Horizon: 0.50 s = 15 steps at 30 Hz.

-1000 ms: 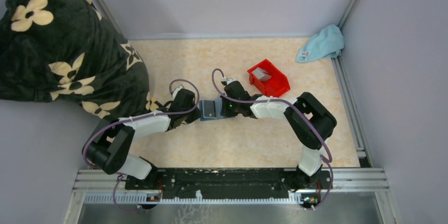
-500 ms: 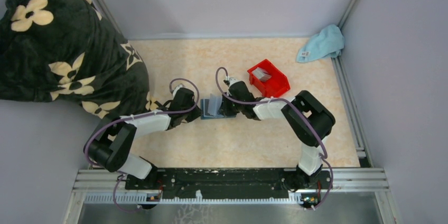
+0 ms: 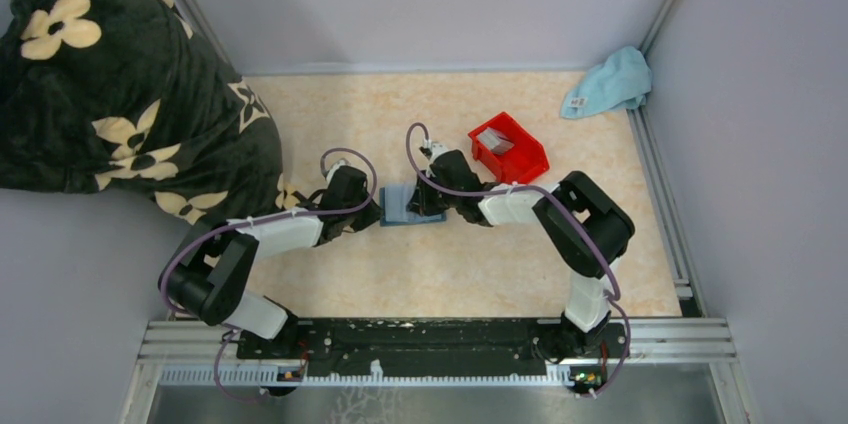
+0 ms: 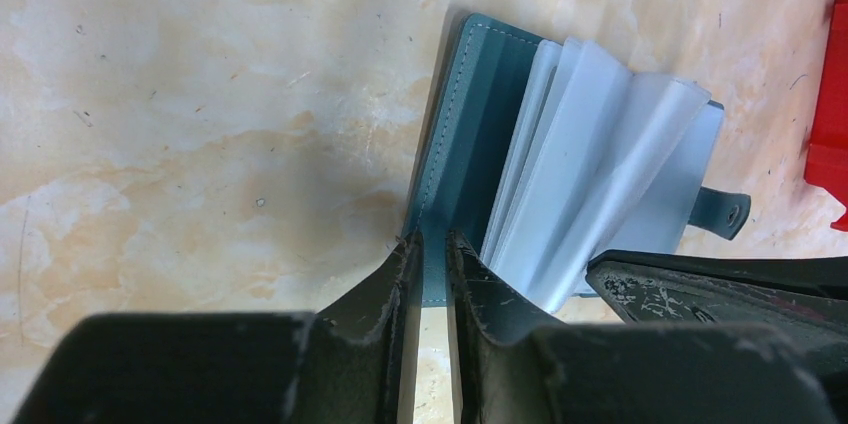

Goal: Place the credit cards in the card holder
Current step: Turn over the card slot in the card holder.

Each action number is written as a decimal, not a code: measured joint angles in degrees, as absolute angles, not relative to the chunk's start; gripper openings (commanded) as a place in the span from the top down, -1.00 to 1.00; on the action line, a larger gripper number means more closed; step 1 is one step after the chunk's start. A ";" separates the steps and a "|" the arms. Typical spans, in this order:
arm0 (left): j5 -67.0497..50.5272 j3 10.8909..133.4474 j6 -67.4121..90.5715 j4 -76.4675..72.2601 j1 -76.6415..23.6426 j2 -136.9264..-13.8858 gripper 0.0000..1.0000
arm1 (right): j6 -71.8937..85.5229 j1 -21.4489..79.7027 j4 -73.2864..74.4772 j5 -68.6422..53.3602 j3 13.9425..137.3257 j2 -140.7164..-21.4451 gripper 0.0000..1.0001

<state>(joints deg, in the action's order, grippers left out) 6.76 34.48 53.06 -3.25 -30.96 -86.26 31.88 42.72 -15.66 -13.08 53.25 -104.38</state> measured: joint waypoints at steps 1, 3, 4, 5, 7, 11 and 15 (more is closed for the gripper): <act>6.76 34.50 53.04 -3.27 -30.96 -86.30 0.56 | 31.64 42.72 -15.68 -13.08 53.36 -104.38 1.00; 6.74 34.50 53.01 -3.31 -30.96 -86.32 0.56 | 31.07 42.72 -15.70 -12.97 53.39 -104.29 1.00; 6.74 34.44 53.04 -3.75 -30.96 -86.54 0.56 | 30.83 42.72 -15.57 -12.88 53.39 -104.25 1.00; 6.66 34.54 53.08 -4.71 -30.96 -87.09 0.56 | 30.44 42.72 -15.03 -12.62 53.39 -104.07 1.00; 6.39 34.72 53.12 -6.74 -30.96 -88.18 0.56 | 29.56 42.72 -13.56 -11.90 53.39 -103.22 1.00; 6.35 34.68 53.10 -7.14 -30.96 -88.33 0.56 | 28.10 42.72 -11.68 -10.28 53.41 -100.75 1.00; 6.33 34.68 53.10 -7.14 -30.96 -88.33 0.56 | 27.27 42.72 -10.87 -8.84 53.41 -98.41 1.00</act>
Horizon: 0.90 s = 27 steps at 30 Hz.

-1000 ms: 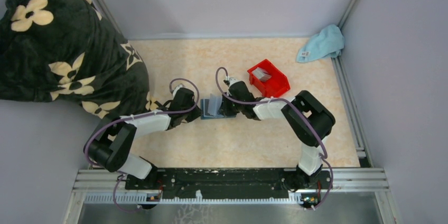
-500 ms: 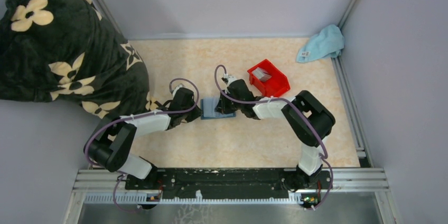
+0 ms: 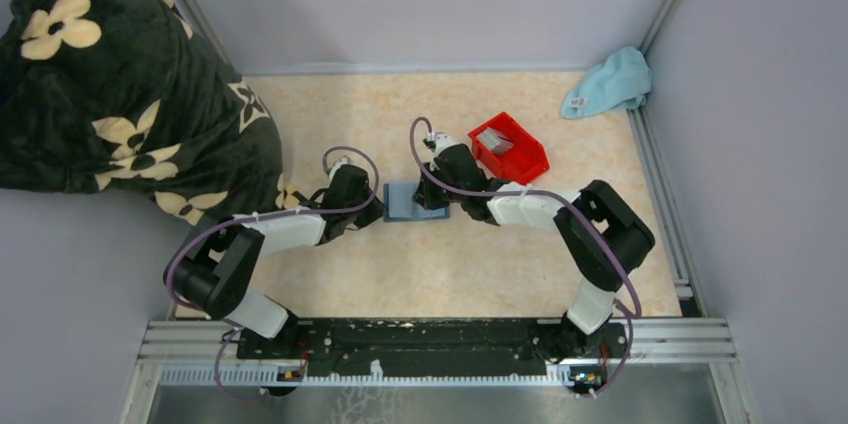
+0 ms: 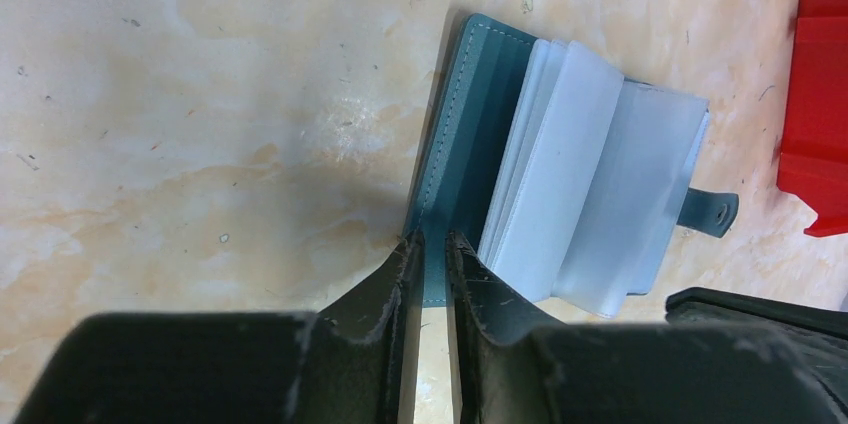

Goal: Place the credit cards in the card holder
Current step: Turn over the card slot in the card holder.

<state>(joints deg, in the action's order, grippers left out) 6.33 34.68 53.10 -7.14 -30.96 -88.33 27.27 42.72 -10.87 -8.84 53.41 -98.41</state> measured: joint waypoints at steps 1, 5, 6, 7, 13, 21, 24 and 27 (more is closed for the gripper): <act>6.33 34.68 53.10 -7.14 -30.96 -88.33 0.56 | 27.07 42.72 -10.85 -8.43 53.41 -98.00 1.00; 6.33 34.68 53.08 -7.11 -30.96 -88.33 0.56 | 26.52 42.72 -9.58 -6.55 53.39 -96.20 1.00; 6.33 34.68 53.08 -7.11 -30.96 -88.33 0.56 | 26.44 42.72 -9.34 -6.15 53.39 -95.74 1.00; 6.33 34.68 53.08 -7.11 -30.96 -88.33 0.56 | 26.22 42.72 -9.10 -5.50 53.39 -95.24 1.00; 6.33 34.68 53.06 -7.11 -30.96 -88.31 0.56 | 25.52 42.70 -5.93 -1.96 53.36 -94.56 1.00; 6.33 34.52 53.06 -7.18 -30.96 -88.20 0.57 | 25.80 42.65 -4.56 0.40 53.30 -96.33 1.00; 6.35 34.52 53.06 -7.20 -30.96 -88.18 0.57 | 26.09 42.57 -3.68 0.93 53.25 -97.06 1.00; 6.35 34.50 53.06 -7.20 -30.96 -88.18 0.57 | 26.20 42.57 -3.49 1.04 53.23 -97.06 1.00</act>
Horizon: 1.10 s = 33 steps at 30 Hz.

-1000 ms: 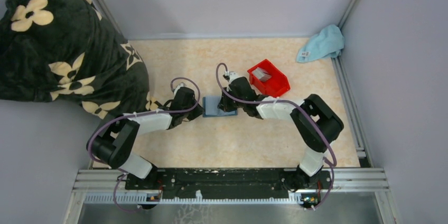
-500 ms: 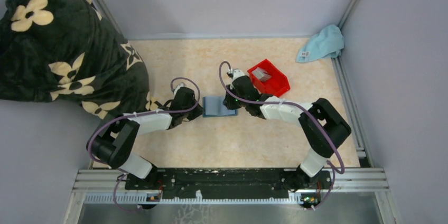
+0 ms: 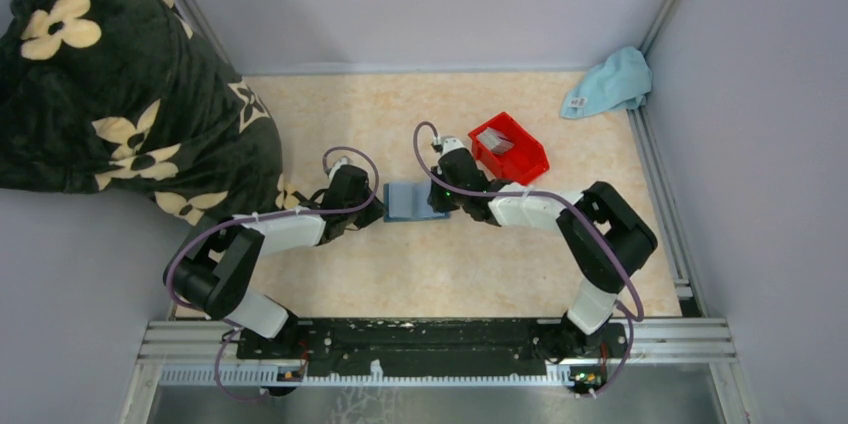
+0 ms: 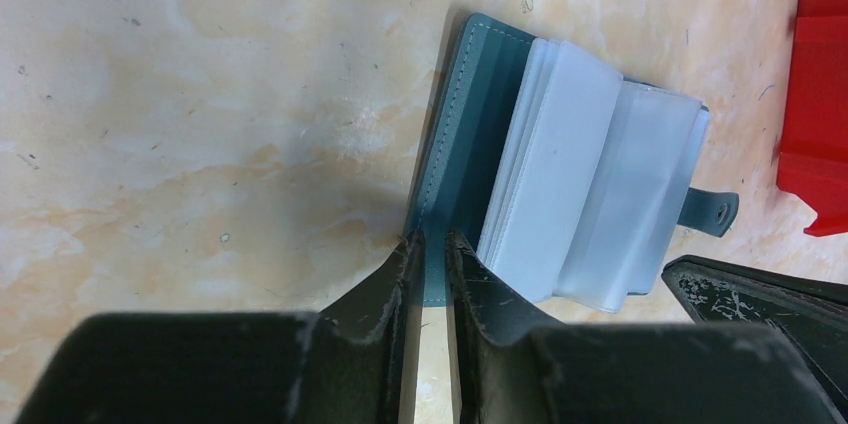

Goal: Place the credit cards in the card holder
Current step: Turn over the card slot in the card holder.

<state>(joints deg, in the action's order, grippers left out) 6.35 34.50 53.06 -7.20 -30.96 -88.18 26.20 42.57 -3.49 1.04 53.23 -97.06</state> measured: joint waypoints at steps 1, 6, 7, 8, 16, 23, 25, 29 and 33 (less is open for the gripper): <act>6.33 34.50 53.06 -7.25 -30.96 -88.18 0.57 | 26.22 42.57 -3.73 1.02 53.04 -97.06 1.00; 6.33 34.41 53.06 -7.42 -30.96 -88.20 0.57 | 26.79 42.63 -3.44 1.06 50.15 -95.81 1.00; 6.33 34.41 53.06 -7.42 -30.96 -88.20 0.57 | 26.85 42.68 -3.25 1.08 49.47 -95.15 1.00; 6.33 34.41 53.06 -7.42 -30.96 -88.20 0.57 | 27.07 42.76 -3.03 1.08 48.82 -94.41 1.00; 6.33 34.26 53.08 -7.64 -30.96 -88.18 0.56 | 27.66 46.15 -2.50 1.74 47.51 -91.90 1.00; 6.33 34.17 53.08 -7.77 -30.96 -88.16 0.57 | 28.34 47.68 -3.03 2.02 47.24 -91.92 1.00; 6.33 34.13 53.10 -7.81 -30.96 -88.12 0.57 | 28.34 47.86 -3.49 2.33 47.24 -92.01 1.00; 6.33 34.02 53.10 -7.99 -30.96 -88.09 0.57 | 28.29 48.23 -3.81 2.68 47.33 -92.88 1.00; 6.33 33.93 53.10 -8.16 -30.96 -88.07 0.57 | 28.27 48.36 -4.10 2.92 47.92 -95.55 1.00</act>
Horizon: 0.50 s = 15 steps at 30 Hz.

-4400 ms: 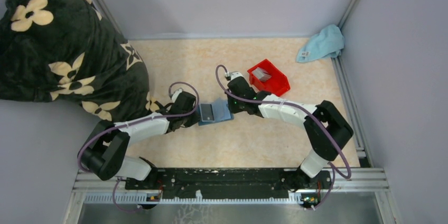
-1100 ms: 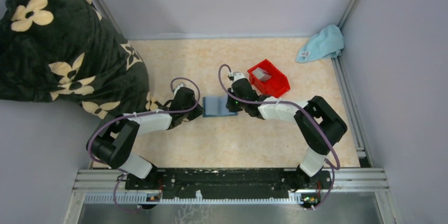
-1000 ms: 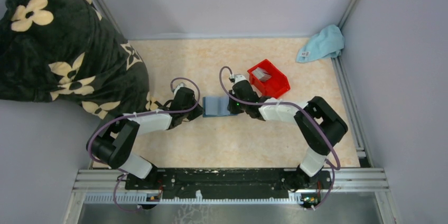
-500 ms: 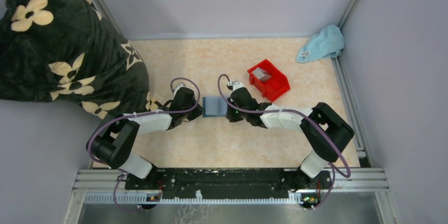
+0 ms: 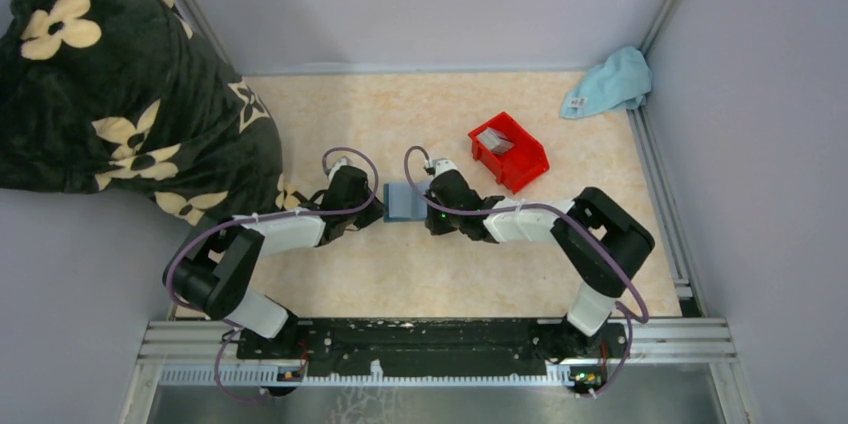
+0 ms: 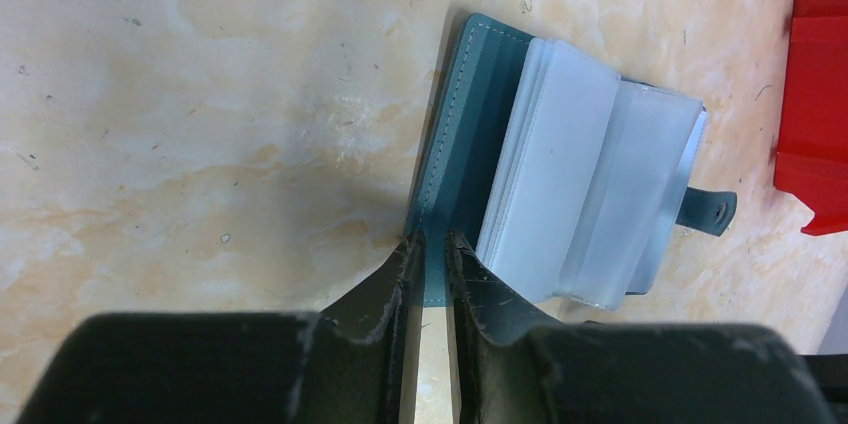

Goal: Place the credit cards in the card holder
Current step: Turn over the card slot in the card holder.

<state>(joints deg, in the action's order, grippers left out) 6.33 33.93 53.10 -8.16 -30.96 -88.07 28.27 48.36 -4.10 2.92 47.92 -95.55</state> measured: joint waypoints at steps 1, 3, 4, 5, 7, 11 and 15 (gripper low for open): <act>6.33 33.93 53.10 -8.16 -30.96 -88.07 0.57 | 28.27 48.38 -4.12 2.96 48.03 -96.40 1.00; 6.31 33.91 53.10 -8.19 -30.96 -88.07 0.57 | 28.27 48.38 -4.08 2.94 48.03 -97.21 1.00; 6.33 33.91 53.10 -8.19 -30.96 -88.07 0.57 | 28.27 48.38 -4.10 2.94 48.03 -97.30 1.00; 6.33 33.91 53.10 -8.19 -30.96 -88.07 0.57 | 28.27 48.40 -4.23 2.96 48.03 -97.30 1.00; 6.31 33.89 53.10 -8.21 -30.96 -88.07 0.57 | 28.25 48.42 -4.60 2.96 48.12 -97.30 1.00; 6.31 33.80 53.10 -8.40 -30.96 -88.07 0.57 | 28.21 48.69 -4.69 2.96 48.45 -97.30 1.00; 6.24 33.71 53.10 -8.56 -30.96 -88.07 0.57 | 28.12 48.71 -4.93 3.01 49.15 -97.30 1.00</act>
<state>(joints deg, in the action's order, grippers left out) 6.24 33.71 53.10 -8.56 -30.96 -88.07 28.12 48.71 -4.93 3.01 49.15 -97.30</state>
